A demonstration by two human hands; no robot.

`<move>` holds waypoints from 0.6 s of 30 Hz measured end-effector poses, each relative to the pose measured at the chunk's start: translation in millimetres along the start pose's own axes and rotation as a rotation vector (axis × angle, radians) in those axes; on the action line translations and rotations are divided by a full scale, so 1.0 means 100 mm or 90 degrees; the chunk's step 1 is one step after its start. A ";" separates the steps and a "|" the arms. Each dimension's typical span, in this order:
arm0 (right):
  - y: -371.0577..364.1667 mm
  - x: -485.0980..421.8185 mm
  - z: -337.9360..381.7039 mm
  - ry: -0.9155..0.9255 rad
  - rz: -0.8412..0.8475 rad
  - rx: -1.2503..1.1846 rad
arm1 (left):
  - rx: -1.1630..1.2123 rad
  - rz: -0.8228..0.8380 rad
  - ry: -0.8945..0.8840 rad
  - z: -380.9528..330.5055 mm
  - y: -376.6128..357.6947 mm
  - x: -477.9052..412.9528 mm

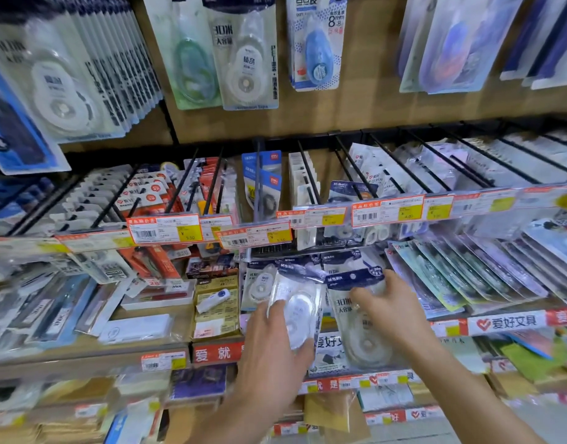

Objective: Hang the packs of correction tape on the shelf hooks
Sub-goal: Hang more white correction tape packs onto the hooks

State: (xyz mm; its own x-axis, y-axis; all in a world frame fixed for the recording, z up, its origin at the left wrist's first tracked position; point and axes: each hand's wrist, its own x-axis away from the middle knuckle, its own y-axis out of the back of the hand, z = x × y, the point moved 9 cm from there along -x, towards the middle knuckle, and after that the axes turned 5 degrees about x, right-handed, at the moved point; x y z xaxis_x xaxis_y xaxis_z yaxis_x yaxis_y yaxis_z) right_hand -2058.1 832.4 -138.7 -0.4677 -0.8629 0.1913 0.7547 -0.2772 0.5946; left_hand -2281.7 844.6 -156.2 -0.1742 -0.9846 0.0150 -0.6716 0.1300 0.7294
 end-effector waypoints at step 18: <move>0.46 0.38 1.60 0.308 0.095 -0.316 | 0.026 -0.270 -0.066 -0.09 0.83 0.81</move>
State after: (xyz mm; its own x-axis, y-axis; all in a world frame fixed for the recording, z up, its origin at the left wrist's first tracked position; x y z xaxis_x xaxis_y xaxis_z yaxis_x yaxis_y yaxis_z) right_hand -2114.9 854.1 20.8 -0.1724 -0.9658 -0.1935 0.9692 -0.2014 0.1416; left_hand -2344.9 774.7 -88.8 0.0532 -0.9351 -0.3504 -0.7271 -0.2768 0.6282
